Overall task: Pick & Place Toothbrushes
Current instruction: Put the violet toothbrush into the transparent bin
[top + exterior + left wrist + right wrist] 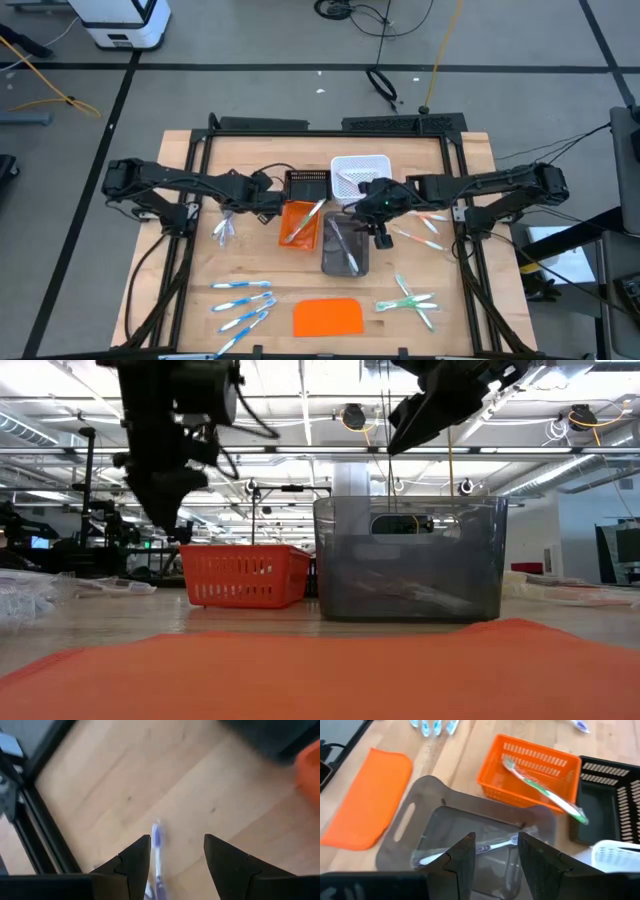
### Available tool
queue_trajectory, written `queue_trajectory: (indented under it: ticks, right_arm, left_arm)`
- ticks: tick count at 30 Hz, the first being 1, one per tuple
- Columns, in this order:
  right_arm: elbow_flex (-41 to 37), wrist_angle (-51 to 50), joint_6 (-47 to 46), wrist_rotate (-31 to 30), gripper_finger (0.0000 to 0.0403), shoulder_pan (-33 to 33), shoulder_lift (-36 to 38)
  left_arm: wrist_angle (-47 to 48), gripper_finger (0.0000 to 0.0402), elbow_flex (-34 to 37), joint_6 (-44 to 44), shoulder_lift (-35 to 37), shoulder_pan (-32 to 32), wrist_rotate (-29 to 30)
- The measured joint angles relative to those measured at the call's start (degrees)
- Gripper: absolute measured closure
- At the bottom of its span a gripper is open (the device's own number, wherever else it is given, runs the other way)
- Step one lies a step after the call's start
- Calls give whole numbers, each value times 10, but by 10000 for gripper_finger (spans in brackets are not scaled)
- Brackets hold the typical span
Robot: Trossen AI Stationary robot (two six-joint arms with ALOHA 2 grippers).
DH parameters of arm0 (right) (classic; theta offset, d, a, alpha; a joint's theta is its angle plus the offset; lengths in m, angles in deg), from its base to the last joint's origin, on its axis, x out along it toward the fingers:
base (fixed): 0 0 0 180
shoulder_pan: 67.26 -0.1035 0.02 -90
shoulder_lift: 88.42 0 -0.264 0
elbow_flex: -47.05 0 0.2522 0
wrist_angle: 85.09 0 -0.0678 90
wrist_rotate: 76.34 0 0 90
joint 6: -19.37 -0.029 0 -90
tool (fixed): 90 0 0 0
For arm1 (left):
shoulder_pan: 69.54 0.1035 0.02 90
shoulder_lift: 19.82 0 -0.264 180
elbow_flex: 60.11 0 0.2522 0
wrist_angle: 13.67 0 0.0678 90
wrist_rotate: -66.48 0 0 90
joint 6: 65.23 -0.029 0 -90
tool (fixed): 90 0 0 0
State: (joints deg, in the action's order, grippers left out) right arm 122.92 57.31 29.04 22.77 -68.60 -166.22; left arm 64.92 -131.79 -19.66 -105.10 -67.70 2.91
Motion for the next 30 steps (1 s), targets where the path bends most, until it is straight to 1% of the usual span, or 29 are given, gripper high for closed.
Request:
queue_trajectory:
  ticks: [6, 11, 16, 21, 30]
  right_arm:
    - [0, -8, 0, 0, 261, -17, 0]
    - [0, -15, -10, 0, 261, -28, 0]
    - [0, -26, -15, -5, 261, -33, 0]
    - [0, -40, -29, -49, 261, -33, 0]
    - [0, -51, -47, -48, 261, -33, 0]
  left_arm:
    - [0, 213, 47, 13, 0, 22, -14]
    - [-7, 213, 67, 11, 0, 37, -26]
    - [-17, 213, 70, 11, 0, 42, -19]
    - [-26, 213, 70, 11, 0, 42, 0]
    - [-46, 213, 70, -3, 0, 42, 5]
